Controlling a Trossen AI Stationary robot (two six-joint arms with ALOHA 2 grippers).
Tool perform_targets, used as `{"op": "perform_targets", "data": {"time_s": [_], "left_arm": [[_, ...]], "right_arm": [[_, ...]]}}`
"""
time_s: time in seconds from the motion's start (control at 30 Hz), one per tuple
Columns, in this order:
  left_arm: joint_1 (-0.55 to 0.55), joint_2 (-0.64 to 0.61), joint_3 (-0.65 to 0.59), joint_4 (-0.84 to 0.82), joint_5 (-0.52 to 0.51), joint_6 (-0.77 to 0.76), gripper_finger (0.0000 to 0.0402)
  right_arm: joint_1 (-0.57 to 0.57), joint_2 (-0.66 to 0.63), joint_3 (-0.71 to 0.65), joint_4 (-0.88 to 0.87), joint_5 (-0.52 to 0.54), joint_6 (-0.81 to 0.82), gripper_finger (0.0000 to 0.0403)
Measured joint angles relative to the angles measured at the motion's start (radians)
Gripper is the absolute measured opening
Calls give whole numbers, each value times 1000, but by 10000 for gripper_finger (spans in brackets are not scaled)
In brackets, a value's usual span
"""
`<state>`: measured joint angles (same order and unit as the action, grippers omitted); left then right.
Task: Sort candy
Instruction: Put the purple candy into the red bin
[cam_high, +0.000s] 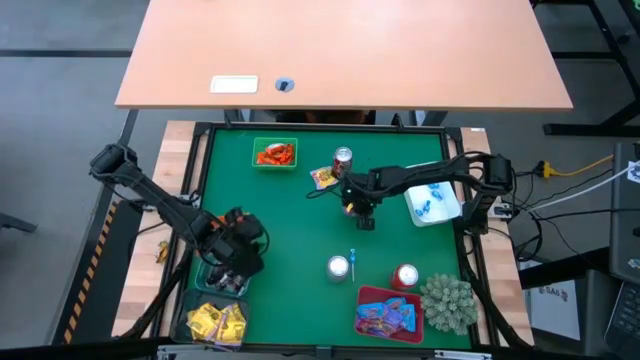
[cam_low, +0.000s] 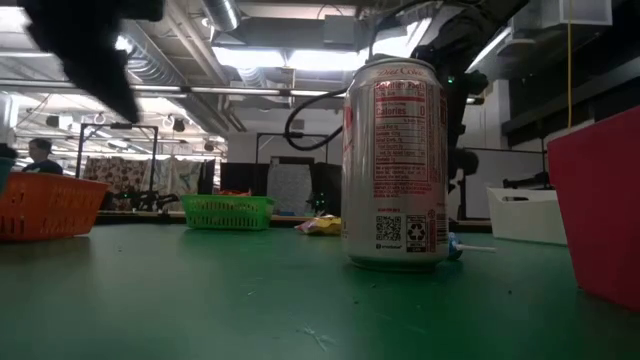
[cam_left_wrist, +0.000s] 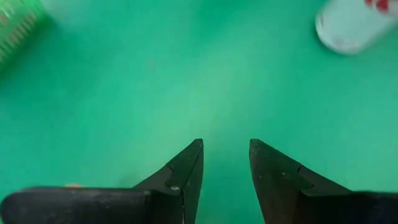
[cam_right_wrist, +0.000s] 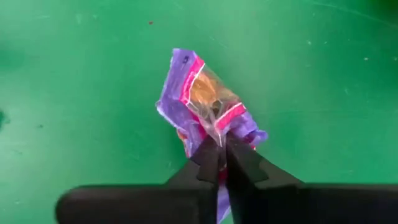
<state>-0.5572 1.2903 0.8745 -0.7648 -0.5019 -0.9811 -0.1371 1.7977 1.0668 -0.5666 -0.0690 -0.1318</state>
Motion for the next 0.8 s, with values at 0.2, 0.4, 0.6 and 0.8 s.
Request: {"op": "perform_targets", "data": {"time_s": [0.2, 0.4, 0.6, 0.8], "left_arm": [[104, 0, 0, 101, -74, 137, 119], [215, 0, 0, 200, -75, 287, 119], [306, 0, 0, 273, -74, 442, 119], [383, 0, 0, 356, -73, 607, 119]], "right_arm": [[0, -29, -1, -32, -97, 4, 19], [26, -103, 57, -95, -109, 32, 8], [125, -166, 128, -140, -126, 51, 4], [250, -188, 195, -187, -125, 164, 2]]}}
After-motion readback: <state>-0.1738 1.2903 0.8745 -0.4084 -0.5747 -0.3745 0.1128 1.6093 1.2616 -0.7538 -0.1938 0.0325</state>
